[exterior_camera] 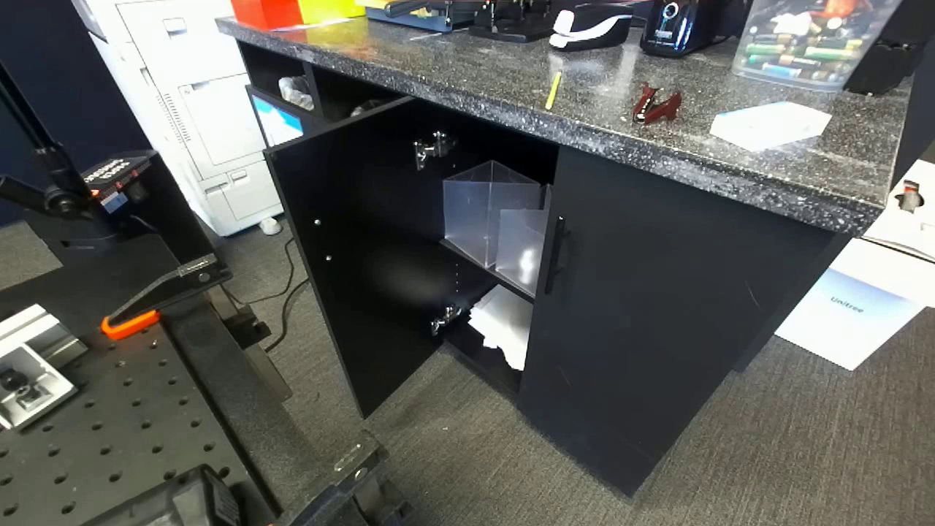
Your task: Pick the blue and white box and put it on the left side of the counter
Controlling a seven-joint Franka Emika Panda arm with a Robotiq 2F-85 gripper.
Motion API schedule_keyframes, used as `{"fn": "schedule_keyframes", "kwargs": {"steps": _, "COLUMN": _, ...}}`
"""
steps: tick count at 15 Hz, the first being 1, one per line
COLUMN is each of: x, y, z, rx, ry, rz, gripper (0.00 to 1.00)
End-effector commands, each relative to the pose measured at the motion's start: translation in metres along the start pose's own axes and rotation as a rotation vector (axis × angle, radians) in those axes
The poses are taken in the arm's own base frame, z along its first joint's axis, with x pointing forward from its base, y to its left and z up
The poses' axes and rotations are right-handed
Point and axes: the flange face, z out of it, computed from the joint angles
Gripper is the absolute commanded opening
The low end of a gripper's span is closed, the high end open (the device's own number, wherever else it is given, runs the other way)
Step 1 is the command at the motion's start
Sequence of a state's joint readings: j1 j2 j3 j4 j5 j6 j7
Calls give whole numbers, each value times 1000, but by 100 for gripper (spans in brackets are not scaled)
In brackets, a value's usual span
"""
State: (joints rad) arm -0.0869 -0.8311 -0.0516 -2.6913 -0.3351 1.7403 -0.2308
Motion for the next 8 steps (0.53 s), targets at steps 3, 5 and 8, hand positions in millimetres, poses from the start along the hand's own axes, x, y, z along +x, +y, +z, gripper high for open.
{"fn": "schedule_keyframes", "kwargs": {"steps": 3, "x": 87, "y": 49, "z": -9, "rx": 57, "ry": 26, "rz": 62, "gripper": 100}}
{"fn": "schedule_keyframes", "kwargs": {"steps": 5, "x": 123, "y": 63, "z": -9, "rx": 73, "ry": 35, "rz": 80, "gripper": 100}}
{"fn": "schedule_keyframes", "kwargs": {"steps": 8, "x": 180, "y": 78, "z": -6, "rx": 101, "ry": 47, "rz": 118, "gripper": 100}}
